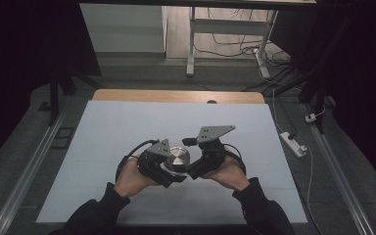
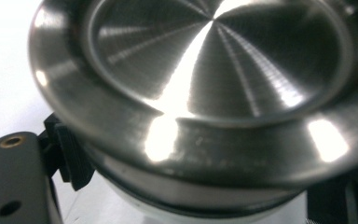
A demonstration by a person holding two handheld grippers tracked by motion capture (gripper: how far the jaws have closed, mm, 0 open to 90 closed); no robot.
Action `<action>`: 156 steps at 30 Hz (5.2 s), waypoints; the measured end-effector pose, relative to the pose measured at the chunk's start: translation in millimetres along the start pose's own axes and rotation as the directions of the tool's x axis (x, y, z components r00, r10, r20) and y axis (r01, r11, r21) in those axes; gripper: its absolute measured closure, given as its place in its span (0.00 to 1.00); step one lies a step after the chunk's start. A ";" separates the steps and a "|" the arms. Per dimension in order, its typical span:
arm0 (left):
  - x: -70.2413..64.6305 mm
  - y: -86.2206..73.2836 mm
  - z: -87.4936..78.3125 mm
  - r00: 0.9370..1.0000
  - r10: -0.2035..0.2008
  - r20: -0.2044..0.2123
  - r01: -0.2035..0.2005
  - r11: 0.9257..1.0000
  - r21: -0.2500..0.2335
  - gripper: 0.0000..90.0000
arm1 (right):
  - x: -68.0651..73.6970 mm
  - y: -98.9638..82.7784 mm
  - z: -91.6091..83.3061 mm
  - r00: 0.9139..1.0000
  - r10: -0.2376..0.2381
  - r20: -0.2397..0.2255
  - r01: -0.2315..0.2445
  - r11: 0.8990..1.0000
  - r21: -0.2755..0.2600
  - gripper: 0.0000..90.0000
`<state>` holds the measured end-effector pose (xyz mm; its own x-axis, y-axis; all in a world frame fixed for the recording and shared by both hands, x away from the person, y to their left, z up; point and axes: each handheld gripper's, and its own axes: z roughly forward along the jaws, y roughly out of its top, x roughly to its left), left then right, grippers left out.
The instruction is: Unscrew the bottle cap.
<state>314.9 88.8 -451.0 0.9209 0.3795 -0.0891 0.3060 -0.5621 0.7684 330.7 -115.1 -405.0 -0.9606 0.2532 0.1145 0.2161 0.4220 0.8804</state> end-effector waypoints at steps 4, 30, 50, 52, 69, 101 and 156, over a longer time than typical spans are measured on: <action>-1.7 0.7 1.4 0.997 -0.047 -0.062 0.047 0.999 -0.010 0.17 | 7.7 0.9 8.1 0.992 0.026 0.123 -0.028 0.999 0.020 0.07; -3.6 2.7 -1.1 0.999 0.011 0.037 -0.010 1.000 -0.016 0.17 | 2.1 1.9 -2.0 1.000 -0.008 -0.003 0.008 1.000 -0.001 0.09; -1.1 0.4 2.1 1.000 -0.022 -0.022 0.022 1.000 -0.001 0.17 | 8.5 -0.1 6.1 0.995 0.020 0.096 -0.018 1.000 -0.019 0.20; -0.6 -0.2 2.8 1.000 -0.022 -0.021 0.022 1.000 0.004 0.17 | 8.3 -0.2 6.2 0.995 0.019 0.098 -0.017 1.000 -0.016 0.20; 2.8 -1.3 -3.1 0.999 -0.041 0.001 0.041 0.998 -0.040 0.17 | 7.8 -3.7 10.6 0.996 0.020 0.088 -0.019 1.000 -0.021 0.19; 4.9 -2.7 -4.9 0.999 -0.038 -0.009 0.037 0.999 -0.038 0.17 | 7.8 -2.4 4.4 0.995 0.030 0.090 -0.024 0.998 -0.066 0.20; 12.0 -6.2 -8.0 0.998 -0.050 -0.042 0.049 0.998 -0.036 0.17 | 11.8 -0.7 -10.1 0.992 0.007 0.126 0.011 0.990 -0.142 0.22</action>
<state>322.1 102.7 -451.7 0.8932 0.4381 -0.1009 0.3418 -0.5160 0.7854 317.5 -121.2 -399.6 -0.9292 0.3643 0.0619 0.1787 0.2965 0.9382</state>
